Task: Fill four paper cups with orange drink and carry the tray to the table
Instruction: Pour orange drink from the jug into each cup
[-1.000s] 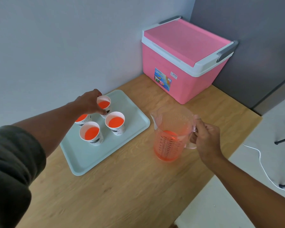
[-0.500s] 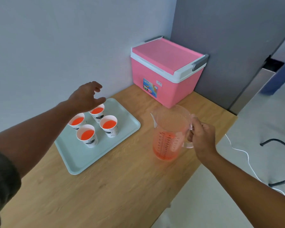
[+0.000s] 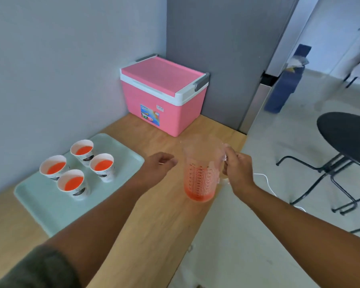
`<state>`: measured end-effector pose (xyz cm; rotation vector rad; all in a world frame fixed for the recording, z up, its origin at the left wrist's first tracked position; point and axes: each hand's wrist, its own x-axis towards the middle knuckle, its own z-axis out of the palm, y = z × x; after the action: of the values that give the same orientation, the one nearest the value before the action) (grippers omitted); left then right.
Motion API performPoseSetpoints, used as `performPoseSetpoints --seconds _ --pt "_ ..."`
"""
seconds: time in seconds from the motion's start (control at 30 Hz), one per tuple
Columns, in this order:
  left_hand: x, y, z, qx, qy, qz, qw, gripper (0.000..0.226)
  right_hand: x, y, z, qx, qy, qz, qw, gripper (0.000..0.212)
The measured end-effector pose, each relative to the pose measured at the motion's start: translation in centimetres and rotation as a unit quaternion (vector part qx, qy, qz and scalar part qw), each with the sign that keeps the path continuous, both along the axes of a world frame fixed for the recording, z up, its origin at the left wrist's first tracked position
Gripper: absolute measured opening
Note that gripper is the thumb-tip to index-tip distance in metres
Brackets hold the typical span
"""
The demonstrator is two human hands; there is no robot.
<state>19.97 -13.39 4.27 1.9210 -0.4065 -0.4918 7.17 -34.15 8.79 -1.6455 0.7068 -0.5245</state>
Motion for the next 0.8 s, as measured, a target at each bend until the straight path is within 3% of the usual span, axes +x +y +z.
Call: performPoseSetpoints --seconds 0.27,0.8 --pt "-3.0 -7.1 0.6 -0.138 0.062 -0.029 0.988 0.019 0.3 -3.8 0.0 -0.010 -0.005 -0.093 0.996 0.058" --pt "5.8 -20.8 -1.5 -0.170 0.121 0.147 0.967 0.017 13.0 -17.5 -4.2 0.019 -0.009 0.021 1.000 0.057"
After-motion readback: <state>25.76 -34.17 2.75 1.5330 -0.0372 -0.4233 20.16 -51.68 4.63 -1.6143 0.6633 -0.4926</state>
